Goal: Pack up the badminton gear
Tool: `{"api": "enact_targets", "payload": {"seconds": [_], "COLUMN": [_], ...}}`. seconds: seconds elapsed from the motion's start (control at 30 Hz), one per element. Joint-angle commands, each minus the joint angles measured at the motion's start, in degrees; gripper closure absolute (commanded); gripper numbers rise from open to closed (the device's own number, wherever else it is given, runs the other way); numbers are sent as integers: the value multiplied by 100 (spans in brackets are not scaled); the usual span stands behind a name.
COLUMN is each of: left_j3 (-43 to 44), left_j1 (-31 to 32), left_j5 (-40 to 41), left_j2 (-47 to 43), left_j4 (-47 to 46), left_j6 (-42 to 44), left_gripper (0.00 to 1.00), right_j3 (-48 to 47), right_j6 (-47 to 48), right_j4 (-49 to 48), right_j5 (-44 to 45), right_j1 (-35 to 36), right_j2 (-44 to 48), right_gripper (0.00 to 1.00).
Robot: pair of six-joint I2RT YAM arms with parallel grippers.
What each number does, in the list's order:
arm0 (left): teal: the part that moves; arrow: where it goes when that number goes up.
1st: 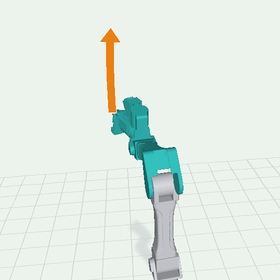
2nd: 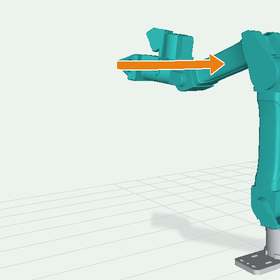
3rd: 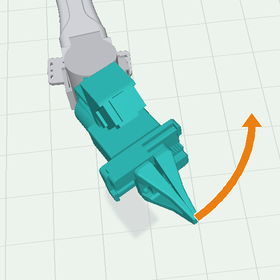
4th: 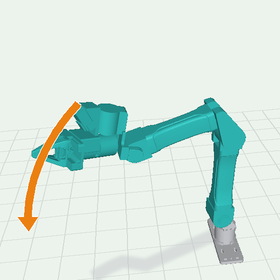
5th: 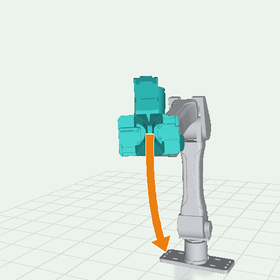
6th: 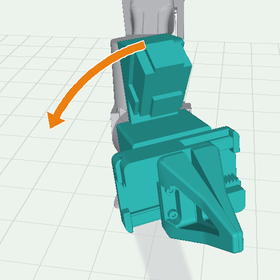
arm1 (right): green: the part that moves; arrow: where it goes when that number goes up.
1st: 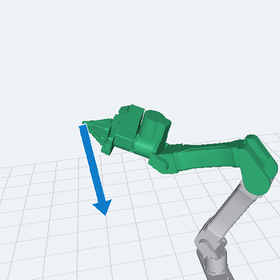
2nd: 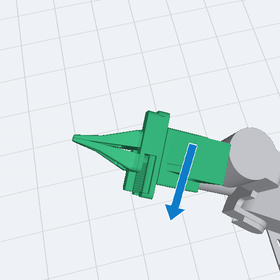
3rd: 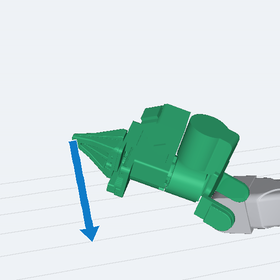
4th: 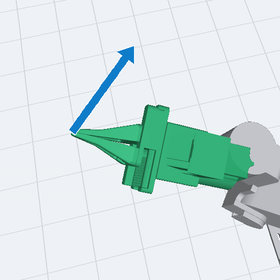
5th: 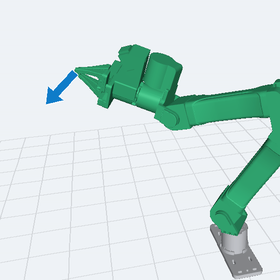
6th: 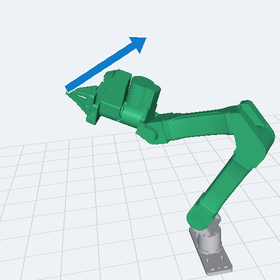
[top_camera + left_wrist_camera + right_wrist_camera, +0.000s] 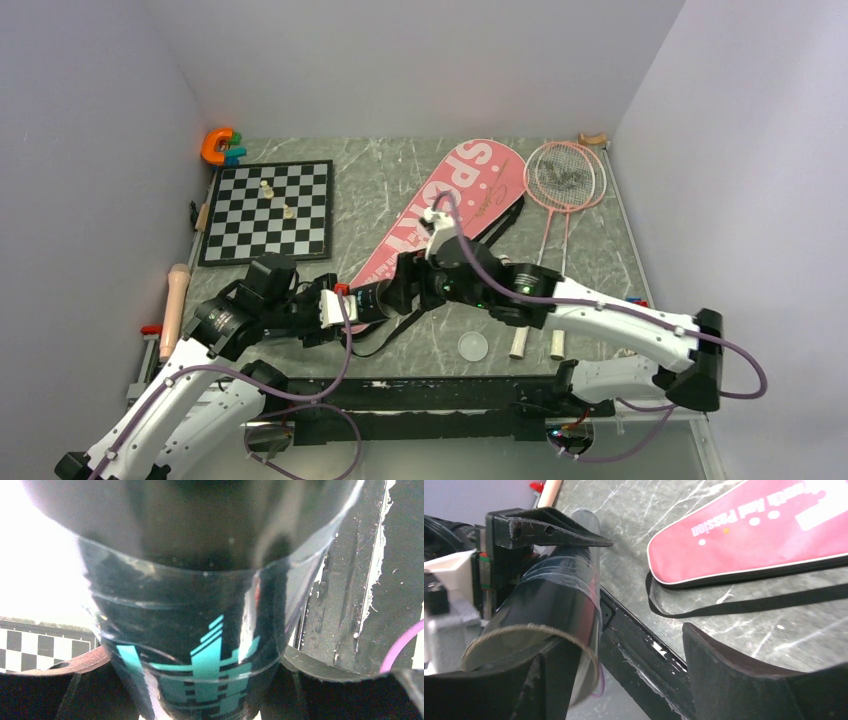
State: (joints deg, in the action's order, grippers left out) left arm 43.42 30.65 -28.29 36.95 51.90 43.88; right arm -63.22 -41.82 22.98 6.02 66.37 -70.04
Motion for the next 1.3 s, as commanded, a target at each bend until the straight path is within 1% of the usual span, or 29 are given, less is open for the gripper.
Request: {"api": "enact_targets", "payload": {"seconds": [0.0, 0.07, 0.17, 0.27, 0.4, 0.47, 0.57, 0.73, 0.97, 1.03, 1.1, 1.27], "left_j3": [92, 67, 55, 39, 54, 74, 104, 116, 82, 88, 101, 114], "left_j1": [-17, -20, -22, -21, -19, -20, -18, -17, -20, -16, -16, -19], "left_j5": [-189, -143, -85, -41, -39, -36, -44, -38, -42, -42, -36, -24], "left_j2": [-85, -87, -90, -99, -99, -75, -59, -73, -100, -102, -100, -100], "left_j4": [-187, -216, -227, -249, -242, -239, -229, -200, -216, -211, -208, -176], "left_j6": [132, 141, 158, 140, 148, 148, 151, 149, 139, 150, 156, 157], "left_gripper": [100, 100, 100, 100, 100, 100, 100, 100, 100, 100, 100, 100], "right_j3": [-205, -159, 63, 540, 1300, 1827, 2352, 2828, 3206, 3180, 3147, 3212], "right_j6": [-184, -332, -695, -1040, -1500, -1712, -1977, -2328, -2440, -2375, -2334, -2228], "right_j4": [304, 595, 1209, 1719, 1991, 1858, 1474, 828, -269, -437, -540, -1008], "right_j5": [426, 500, 635, 650, 698, 686, 682, 771, 663, 612, 526, 462], "right_j1": [-266, -471, -996, -1611, -2261, -2497, -2874, -3445, -4191, -4346, -4511, -4746], "right_j2": [1067, 1562, 2138, 2519, 2650, 2648, 2570, 2245, 1728, 1452, 1180, 784], "right_gripper": [21, 17, 8, 8, 8, 8, 10, 14, 23, 29, 33, 39]}}
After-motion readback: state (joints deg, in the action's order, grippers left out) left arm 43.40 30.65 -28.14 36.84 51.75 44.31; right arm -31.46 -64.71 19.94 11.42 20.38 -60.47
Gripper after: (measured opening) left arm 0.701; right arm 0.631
